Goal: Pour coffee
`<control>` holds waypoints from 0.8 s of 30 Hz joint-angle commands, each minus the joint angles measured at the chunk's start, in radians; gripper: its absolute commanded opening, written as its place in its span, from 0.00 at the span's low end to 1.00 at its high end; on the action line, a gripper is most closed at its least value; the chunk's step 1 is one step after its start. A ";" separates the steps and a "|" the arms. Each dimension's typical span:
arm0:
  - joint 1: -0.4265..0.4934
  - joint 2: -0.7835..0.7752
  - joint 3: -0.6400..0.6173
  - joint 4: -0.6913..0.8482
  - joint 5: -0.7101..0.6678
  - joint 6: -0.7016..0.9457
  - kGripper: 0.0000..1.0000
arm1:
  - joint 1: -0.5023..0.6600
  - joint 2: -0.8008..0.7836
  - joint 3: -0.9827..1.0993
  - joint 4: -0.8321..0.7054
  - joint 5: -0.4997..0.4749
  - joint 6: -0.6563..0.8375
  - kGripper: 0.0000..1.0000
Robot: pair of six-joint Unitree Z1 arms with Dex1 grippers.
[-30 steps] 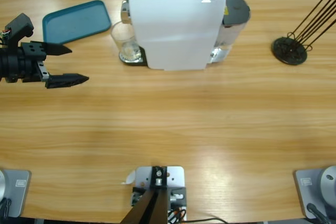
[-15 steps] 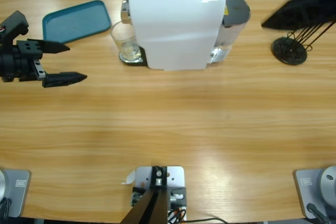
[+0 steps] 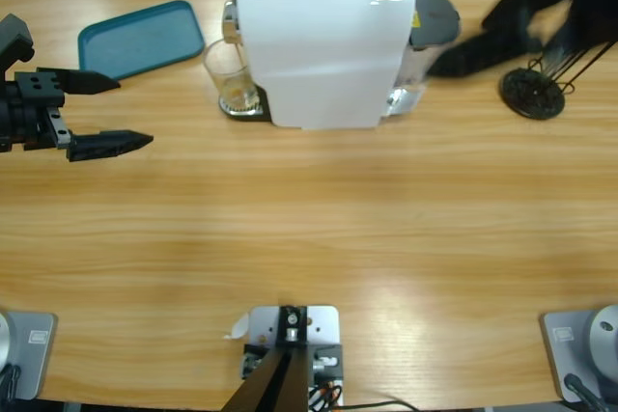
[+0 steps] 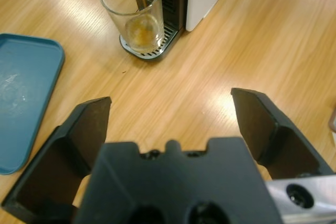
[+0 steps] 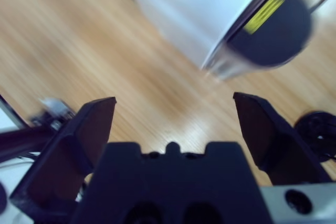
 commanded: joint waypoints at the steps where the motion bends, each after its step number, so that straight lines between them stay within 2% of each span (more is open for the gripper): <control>1: -0.005 -0.014 0.034 -0.001 0.007 -0.010 1.00 | -0.025 -0.160 0.363 -0.258 0.042 -0.058 1.00; 7: -0.007 -0.014 0.038 -0.001 -0.003 -0.010 1.00 | -0.032 -0.234 0.485 -0.331 0.063 -0.059 1.00; 12: -0.008 0.016 0.042 -0.001 -0.074 -0.018 1.00 | -0.102 -0.283 0.545 -0.367 0.148 -0.082 1.00; 16: -0.008 -0.005 0.042 -0.001 -0.067 -0.018 1.00 | -0.185 -0.325 0.567 -0.395 0.174 -0.081 1.00; 24: -0.008 0.005 0.034 -0.001 -0.061 -0.038 1.00 | -0.210 -0.320 0.574 -0.405 0.157 -0.052 1.00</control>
